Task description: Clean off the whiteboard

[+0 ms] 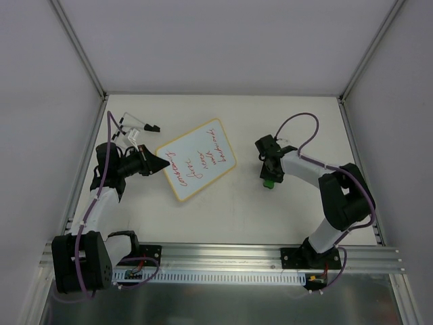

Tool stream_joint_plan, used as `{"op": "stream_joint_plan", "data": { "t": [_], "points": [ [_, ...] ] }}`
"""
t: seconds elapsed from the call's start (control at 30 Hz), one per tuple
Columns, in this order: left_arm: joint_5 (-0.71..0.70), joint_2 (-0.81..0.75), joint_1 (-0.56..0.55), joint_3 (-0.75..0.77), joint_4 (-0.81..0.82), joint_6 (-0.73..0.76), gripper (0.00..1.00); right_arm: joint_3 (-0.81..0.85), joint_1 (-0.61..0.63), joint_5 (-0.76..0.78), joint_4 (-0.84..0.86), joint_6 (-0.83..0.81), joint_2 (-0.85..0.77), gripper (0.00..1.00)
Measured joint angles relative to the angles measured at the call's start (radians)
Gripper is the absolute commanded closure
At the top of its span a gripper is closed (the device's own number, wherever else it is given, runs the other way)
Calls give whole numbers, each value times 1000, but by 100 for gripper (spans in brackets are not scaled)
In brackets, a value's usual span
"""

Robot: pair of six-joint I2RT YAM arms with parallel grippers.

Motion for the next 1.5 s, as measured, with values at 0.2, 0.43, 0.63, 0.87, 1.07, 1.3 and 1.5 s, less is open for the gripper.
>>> {"op": "stream_joint_plan", "data": {
  "t": [0.2, 0.43, 0.63, 0.87, 1.07, 1.3, 1.5],
  "points": [
    [-2, 0, -3, 0, -4, 3, 100, 12, 104, -22, 92, -159, -90, 100],
    [-10, -1, -19, 0, -10, 8, 100, 164, 254, -99, 329, -283, -84, 100],
    [-24, -26, -32, 0, -27, 17, 100, 277, 292, -141, 431, -310, 53, 100],
    [-28, -32, -39, 0, -39, 34, 100, 425, 292, -148, 446, -327, 174, 100],
    [-43, -38, -46, 0, -55, 35, 100, 474, 282, -139, 465, -306, 209, 100],
    [-69, -45, -50, 0, -79, 28, 100, 357, 249, -138, 541, -244, 203, 100],
    [-80, -45, -50, 0, -77, 19, 100, 121, 236, -131, 607, -174, 143, 100]
  ]
}}
